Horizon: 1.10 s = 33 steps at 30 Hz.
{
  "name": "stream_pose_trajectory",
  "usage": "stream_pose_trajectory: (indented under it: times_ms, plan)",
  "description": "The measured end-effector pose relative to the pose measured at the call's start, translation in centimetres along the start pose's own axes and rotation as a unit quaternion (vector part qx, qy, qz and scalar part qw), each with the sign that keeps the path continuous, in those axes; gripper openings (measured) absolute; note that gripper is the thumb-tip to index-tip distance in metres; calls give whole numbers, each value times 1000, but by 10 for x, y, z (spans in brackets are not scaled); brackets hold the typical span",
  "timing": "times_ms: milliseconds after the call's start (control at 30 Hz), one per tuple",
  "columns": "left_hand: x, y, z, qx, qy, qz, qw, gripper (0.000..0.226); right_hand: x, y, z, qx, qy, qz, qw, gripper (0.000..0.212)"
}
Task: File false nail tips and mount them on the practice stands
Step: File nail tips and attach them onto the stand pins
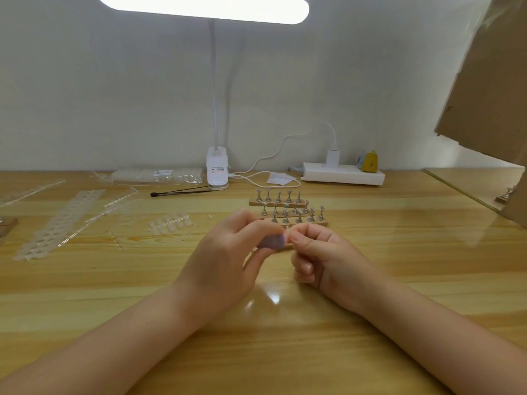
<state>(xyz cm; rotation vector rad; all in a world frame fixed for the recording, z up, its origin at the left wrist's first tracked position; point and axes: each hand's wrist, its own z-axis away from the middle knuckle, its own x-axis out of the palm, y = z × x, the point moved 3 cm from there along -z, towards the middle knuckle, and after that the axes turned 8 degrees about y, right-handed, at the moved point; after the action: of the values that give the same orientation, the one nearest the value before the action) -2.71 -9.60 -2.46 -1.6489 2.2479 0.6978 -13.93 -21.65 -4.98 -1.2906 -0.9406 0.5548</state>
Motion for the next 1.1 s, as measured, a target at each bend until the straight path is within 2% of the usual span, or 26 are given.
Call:
stream_pose_trajectory:
  times_ms: [100,167,267,400,567,633,733,800,867,967,1033,1100]
  plan:
    - [-3,-6,-1,-21,29,-26,999,30,-2,-3,-1,10,6,-14,1000,9]
    - [-1,2,-2,22,45,8,999,26,-1,-2,-1,2,-4,2,1000,12]
    - [3,9,-1,80,13,39,996,23,0,-1,0,-7,-31,36,999,15]
    - [-3,-9,2,19,-10,-32,999,27,-2,-3,1,9,-44,15,999,7]
    - [3,8,0,74,13,32,997,23,1,-2,2,-5,-59,48,997,8]
    - [3,3,2,53,-2,8,999,25,0,-3,2,-1,-55,37,998,9]
    - [-4,-6,1,13,24,-25,999,30,-1,-3,0,7,-32,9,999,6]
    - [-3,3,-2,47,37,2,998,30,-1,-1,0,4,-30,13,999,7]
    - [3,11,-2,61,2,28,998,22,-1,-2,0,2,-41,25,999,8]
    - [1,1,0,-33,-52,-11,998,35,-1,-3,0,24,-44,12,999,8]
    - [-5,-7,0,-21,-18,-47,999,23,0,-3,0,39,-39,-1,998,12]
    - [-7,-2,-3,-21,6,-15,1000,23,0,-2,0,32,-44,16,998,14]
